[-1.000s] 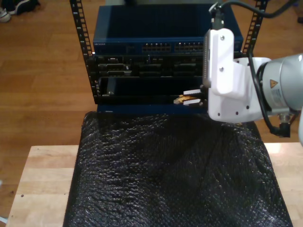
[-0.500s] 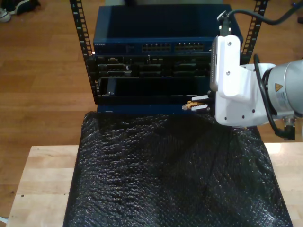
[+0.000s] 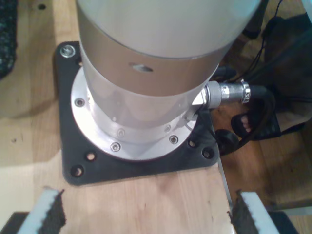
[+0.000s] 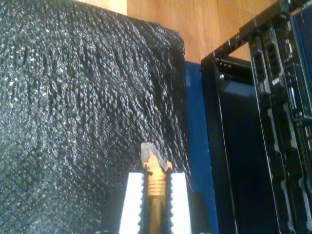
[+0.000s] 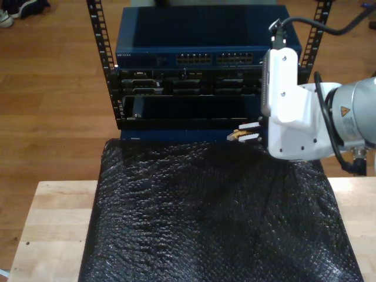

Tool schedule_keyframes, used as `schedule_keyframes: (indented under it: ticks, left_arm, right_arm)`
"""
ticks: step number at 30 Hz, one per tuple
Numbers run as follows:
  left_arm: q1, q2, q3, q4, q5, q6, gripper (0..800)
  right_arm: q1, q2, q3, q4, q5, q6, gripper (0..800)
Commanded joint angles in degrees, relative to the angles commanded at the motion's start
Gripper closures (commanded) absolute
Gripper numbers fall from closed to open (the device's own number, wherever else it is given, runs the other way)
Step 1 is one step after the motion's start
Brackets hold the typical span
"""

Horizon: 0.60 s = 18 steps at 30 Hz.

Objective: Grab the cable and plug it in

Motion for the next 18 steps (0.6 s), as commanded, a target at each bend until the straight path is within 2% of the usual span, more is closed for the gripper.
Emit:
schedule_keyframes:
  ticks: [4, 12, 18]
  left_arm:
    - [0.0, -0.2, 2.4, 0.4, -4.2, 1.3, 1]
    - [0.9, -1.2, 4.6, 0.4, -7.8, 4.4, 1]
    - [3.9, -1.9, 9.3, 0.5, -16.0, 6.4, 1]
  right_arm:
    - [-1.1, 0.0, -0.1, 0.1, 0.2, 0.0, 798]
    - [-2.5, 0.1, -0.5, 0.1, 0.1, -0.1, 798]
    - [-4.1, 0.2, -0.6, 0.0, 0.1, -0.5, 798]
